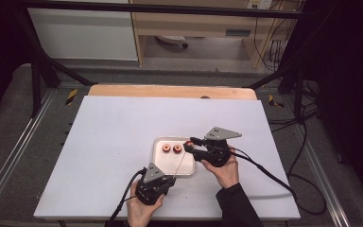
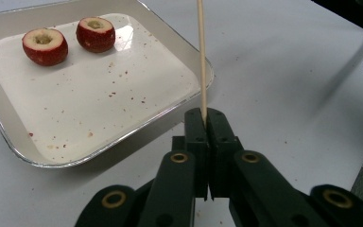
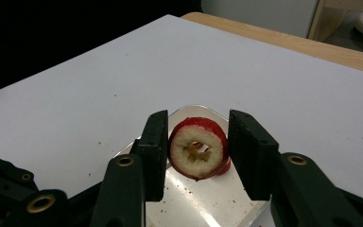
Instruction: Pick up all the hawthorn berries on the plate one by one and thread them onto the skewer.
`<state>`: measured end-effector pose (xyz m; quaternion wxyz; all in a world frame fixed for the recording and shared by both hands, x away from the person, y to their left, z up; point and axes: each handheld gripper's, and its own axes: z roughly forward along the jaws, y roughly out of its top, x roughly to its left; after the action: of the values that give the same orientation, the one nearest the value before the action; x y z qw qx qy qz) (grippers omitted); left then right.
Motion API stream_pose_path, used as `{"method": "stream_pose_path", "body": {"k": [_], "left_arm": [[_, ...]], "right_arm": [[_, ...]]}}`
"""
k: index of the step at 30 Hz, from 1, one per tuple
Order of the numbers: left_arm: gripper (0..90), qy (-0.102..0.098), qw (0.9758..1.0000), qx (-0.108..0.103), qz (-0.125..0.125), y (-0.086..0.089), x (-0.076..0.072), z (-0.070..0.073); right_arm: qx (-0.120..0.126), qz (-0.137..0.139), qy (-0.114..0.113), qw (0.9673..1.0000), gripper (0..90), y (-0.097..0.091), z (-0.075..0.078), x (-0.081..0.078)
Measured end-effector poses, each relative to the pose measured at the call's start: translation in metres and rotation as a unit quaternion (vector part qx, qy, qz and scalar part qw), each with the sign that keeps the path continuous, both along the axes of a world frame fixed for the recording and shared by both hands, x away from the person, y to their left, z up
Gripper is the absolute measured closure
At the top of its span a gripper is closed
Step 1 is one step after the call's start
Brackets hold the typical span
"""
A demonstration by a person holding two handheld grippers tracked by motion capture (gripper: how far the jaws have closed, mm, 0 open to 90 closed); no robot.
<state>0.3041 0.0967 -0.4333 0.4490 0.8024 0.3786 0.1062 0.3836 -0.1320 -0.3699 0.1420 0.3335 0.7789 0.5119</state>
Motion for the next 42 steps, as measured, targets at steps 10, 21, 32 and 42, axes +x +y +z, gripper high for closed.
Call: {"method": "stream_pose_path", "body": {"k": [10,21,32,42], "left_arm": [[89.0,-0.028,0.9993,0.018,-0.017,0.004,-0.002,0.000],[89.1,-0.039,0.9982,0.025,-0.039,0.014,-0.003,0.005],[89.0,-0.012,0.9997,-0.021,-0.009,0.013,-0.002,0.006],[89.0,0.005,0.9994,-0.034,-0.006,0.015,-0.005,0.003]], "right_arm": [[0.000,0.018,0.003,0.9998,60.3,-0.002,0.003,-0.002],[-0.005,0.043,0.007,0.9991,60.4,-0.005,0.007,-0.003],[0.009,0.024,-0.002,0.9997,60.5,-0.004,0.006,-0.003],[0.013,0.003,-0.027,0.9995,60.5,-0.009,0.009,-0.004]]}}
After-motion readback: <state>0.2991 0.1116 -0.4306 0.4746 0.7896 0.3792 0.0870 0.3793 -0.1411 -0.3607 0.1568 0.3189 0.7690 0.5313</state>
